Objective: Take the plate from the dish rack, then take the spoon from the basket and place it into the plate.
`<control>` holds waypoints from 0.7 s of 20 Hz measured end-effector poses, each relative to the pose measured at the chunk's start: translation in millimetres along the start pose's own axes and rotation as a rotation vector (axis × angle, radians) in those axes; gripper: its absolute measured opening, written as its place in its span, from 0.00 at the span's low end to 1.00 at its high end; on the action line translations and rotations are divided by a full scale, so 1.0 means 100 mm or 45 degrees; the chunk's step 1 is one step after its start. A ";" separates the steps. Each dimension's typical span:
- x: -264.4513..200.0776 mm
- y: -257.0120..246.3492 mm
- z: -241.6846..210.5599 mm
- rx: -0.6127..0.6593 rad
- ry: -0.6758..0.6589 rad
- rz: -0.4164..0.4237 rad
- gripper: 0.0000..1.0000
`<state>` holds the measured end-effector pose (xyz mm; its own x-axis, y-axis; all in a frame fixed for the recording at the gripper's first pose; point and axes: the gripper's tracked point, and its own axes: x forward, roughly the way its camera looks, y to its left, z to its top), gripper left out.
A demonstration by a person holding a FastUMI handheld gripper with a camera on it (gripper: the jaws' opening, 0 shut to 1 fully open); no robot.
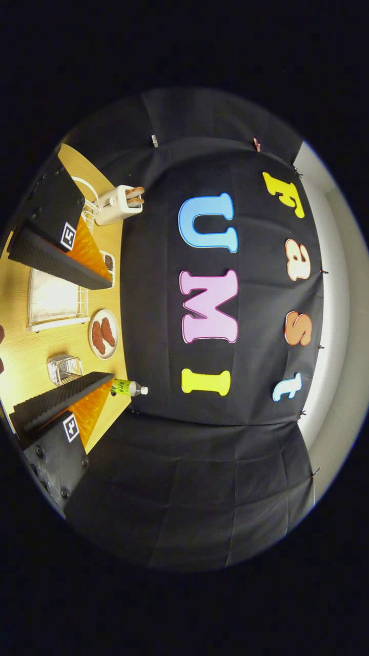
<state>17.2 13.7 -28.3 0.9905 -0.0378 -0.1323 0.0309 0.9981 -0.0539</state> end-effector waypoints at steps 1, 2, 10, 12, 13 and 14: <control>0.02 0.00 0.03 -0.014 0.007 -0.005 0.99; 0.07 0.02 0.04 -0.034 0.018 0.000 0.99; 0.43 0.46 -0.08 -0.406 0.351 0.196 0.98; 0.50 0.64 -0.19 -0.505 0.448 0.263 0.98; 0.54 0.71 -0.25 -0.543 0.502 0.291 0.98; 0.60 0.79 -0.31 -0.570 0.544 0.313 0.98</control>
<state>74.5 88.6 -71.2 0.8183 0.0800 -0.5692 -0.3392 0.8666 -0.3659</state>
